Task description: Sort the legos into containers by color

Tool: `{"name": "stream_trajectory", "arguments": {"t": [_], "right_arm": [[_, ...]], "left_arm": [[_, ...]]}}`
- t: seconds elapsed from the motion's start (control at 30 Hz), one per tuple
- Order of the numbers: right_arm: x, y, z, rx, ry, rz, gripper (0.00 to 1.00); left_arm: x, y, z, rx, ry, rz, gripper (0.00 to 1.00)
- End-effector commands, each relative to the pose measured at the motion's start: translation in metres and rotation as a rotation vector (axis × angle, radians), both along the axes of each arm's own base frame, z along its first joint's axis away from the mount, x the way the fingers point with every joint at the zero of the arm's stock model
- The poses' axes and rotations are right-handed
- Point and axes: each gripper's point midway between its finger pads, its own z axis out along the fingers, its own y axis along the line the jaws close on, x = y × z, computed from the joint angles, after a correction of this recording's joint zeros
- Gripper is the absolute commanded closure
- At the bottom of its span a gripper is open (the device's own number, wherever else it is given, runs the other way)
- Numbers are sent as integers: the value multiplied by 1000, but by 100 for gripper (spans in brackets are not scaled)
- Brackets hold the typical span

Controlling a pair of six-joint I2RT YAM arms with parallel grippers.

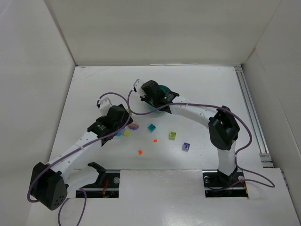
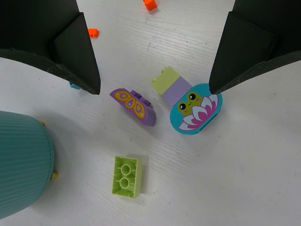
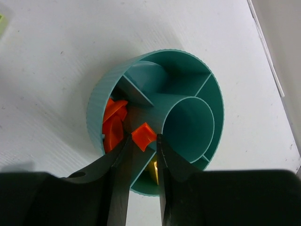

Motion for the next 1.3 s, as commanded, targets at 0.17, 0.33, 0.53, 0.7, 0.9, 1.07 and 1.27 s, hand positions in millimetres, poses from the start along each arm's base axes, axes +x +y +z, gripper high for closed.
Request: {"name": "stream_trajectory", "arguments": {"t": [0.17, 0.33, 0.53, 0.7, 0.9, 1.07, 1.27], "right_arm": [[-3, 7, 28, 71, -26, 39, 57], [-7, 5, 39, 94, -38, 47, 46], [-19, -11, 65, 136, -77, 30, 33], [-17, -62, 84, 211, -89, -61, 16], [-22, -131, 66, 244, -47, -137, 0], [-31, -168, 58, 247, -57, -232, 0], [-48, -191, 47, 253, -45, -264, 1]], "left_arm": [[4, -13, 10, -36, -9, -56, 0], [-4, -19, 3, -63, 20, -91, 0], [-23, -46, -3, -58, 46, -233, 0], [-57, -63, -38, -35, 194, -321, 4], [-101, -71, -69, 19, 355, -333, 14], [-127, -78, -79, 38, 450, -316, 33], [-141, -88, -94, 13, 519, -351, 49]]}}
